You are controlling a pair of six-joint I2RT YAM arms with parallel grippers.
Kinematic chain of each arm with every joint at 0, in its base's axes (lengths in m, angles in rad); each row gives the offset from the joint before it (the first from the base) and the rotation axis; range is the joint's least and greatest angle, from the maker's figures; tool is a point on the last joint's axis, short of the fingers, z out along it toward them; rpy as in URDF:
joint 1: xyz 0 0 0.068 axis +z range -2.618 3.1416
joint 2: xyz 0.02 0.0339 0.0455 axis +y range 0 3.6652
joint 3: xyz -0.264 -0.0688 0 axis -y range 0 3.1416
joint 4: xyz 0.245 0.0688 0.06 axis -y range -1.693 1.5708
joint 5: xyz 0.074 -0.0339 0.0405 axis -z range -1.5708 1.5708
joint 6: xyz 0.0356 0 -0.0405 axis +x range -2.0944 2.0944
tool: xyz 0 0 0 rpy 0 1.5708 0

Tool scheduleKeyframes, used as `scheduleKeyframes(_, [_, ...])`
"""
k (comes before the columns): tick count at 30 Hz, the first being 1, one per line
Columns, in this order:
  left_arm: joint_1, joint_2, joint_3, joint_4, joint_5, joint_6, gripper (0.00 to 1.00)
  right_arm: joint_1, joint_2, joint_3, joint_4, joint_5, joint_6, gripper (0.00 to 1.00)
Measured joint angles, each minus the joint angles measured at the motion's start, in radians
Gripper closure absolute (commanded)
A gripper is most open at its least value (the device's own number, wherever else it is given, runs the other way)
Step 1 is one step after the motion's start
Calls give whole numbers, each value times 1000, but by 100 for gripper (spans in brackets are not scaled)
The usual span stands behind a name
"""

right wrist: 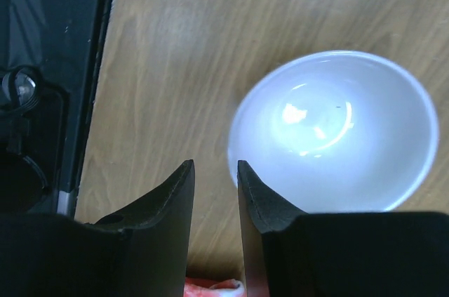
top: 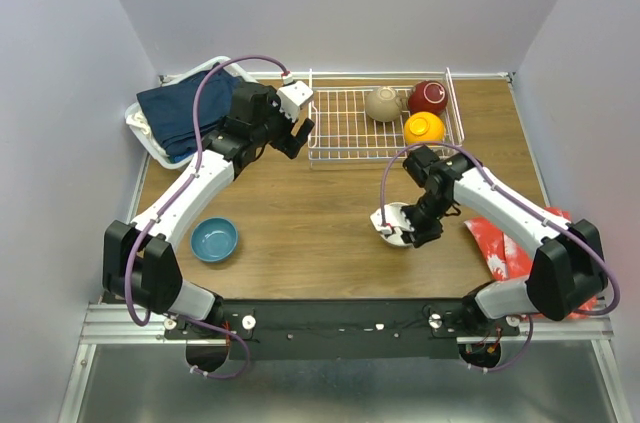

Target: Load the bowls into the dish rack

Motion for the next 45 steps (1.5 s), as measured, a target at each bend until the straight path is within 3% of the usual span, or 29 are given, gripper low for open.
scheduleKeyframes(7, [0, 0, 0, 1, 0, 0, 7, 1, -14, -76, 20, 27, -13, 61])
scheduleKeyframes(19, [0, 4, 0, 0, 0, -5, 7, 1, 16, -64, 63, 42, 2, 65])
scheduleKeyframes(28, [0, 36, 0, 0, 3, -24, 7, 1, -84, -41, 56, 41, -3, 62])
scheduleKeyframes(39, [0, 41, 0, 1, 7, -38, 7, 1, 3, -75, 152, 51, 2, 63])
scheduleKeyframes(42, [0, 41, 0, 1, 7, -38, 7, 1, 10, -105, 183, 65, 1, 68])
scheduleKeyframes(45, [0, 41, 0, 1, 7, -38, 7, 1, 10, -126, 208, 75, -4, 85])
